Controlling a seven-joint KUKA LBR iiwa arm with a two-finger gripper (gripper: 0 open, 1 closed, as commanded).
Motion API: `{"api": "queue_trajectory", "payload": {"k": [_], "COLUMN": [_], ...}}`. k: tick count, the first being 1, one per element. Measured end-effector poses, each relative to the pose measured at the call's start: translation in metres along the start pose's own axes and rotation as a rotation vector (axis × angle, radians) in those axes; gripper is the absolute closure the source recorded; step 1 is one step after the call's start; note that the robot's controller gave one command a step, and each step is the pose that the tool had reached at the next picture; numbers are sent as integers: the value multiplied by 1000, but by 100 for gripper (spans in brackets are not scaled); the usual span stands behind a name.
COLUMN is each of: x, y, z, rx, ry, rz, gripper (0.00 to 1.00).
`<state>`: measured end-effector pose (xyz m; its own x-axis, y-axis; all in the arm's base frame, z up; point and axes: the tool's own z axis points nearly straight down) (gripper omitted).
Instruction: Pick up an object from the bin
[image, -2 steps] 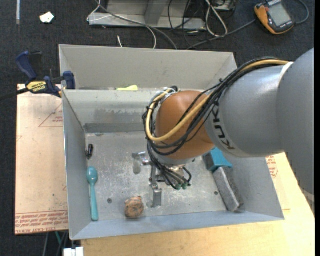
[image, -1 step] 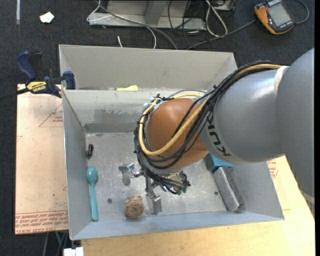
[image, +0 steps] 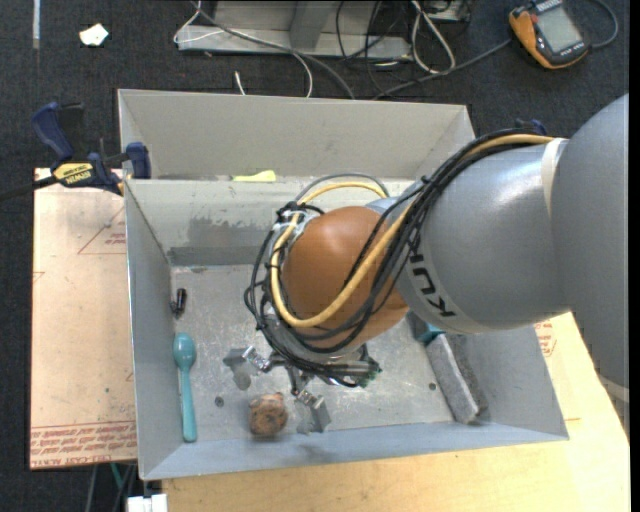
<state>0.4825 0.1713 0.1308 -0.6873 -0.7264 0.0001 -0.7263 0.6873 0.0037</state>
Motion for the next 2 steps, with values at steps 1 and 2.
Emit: {"api": "queue_trajectory", "payload": {"k": [1,2], "x": [2,3], "y": [-8,-4], "z": [61,61], "rx": [8,3], "ry": [-16,-9], "rz": [-79,-330], "gripper": [0,100]}}
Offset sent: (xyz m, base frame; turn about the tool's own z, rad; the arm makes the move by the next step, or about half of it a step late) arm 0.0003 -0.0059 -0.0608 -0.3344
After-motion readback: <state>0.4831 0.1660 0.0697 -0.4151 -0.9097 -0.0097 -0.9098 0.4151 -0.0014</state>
